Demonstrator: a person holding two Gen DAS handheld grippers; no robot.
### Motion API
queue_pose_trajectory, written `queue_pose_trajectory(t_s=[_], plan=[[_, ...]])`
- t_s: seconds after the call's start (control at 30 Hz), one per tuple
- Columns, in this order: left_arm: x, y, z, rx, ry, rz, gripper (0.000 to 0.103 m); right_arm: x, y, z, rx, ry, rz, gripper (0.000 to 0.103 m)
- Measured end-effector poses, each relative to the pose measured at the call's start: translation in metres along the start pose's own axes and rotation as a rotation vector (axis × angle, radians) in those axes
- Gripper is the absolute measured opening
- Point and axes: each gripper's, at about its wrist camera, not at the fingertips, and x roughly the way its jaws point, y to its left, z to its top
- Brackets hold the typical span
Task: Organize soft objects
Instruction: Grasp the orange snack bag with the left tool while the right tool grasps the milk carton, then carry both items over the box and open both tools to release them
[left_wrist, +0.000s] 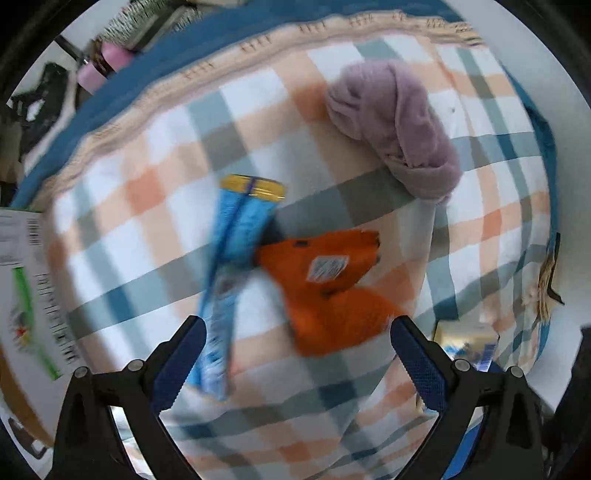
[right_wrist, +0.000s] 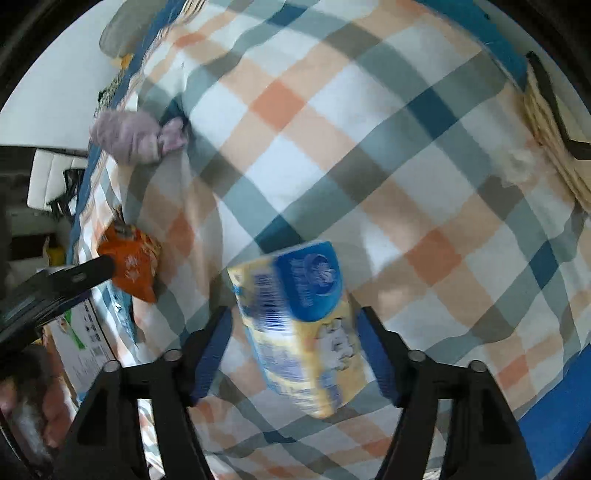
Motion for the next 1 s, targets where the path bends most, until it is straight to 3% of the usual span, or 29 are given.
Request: queue_pose_trajectory(t_s=[0.1,0.17,0.7,0.77,0.83,1.0], plan=[[0.019,-0.008,0.007,0.000,0.042,-0.008,0.091,-0.004,0.000,0.000,-0.017,-0.001,-0.002,0.082],[0.029,-0.016,0.008,0.022,0.066,-0.003,0.074,0.000,0.004,0.002,-0.036,0.010,-0.030,0.082],[0.047,-0.042,0.003,0.058,0.066,0.053,0.071,0.050,0.026,-0.008,-0.114,0.117,-0.224,0.082],[0.046,-0.043,0.004,0.063,0.057,0.046,0.060,0.057,0.032,-0.010,-0.110,0.136,-0.251,0.081],[0.042,-0.039,0.005,0.075,0.045,0.057,0.048,0.060,0.036,-0.011,-0.114,0.135,-0.270,0.070],[0.034,-0.038,0.000,0.078,0.016,0.079,0.045,0.059,0.051,-0.016,-0.124,0.102,-0.299,0.066]])
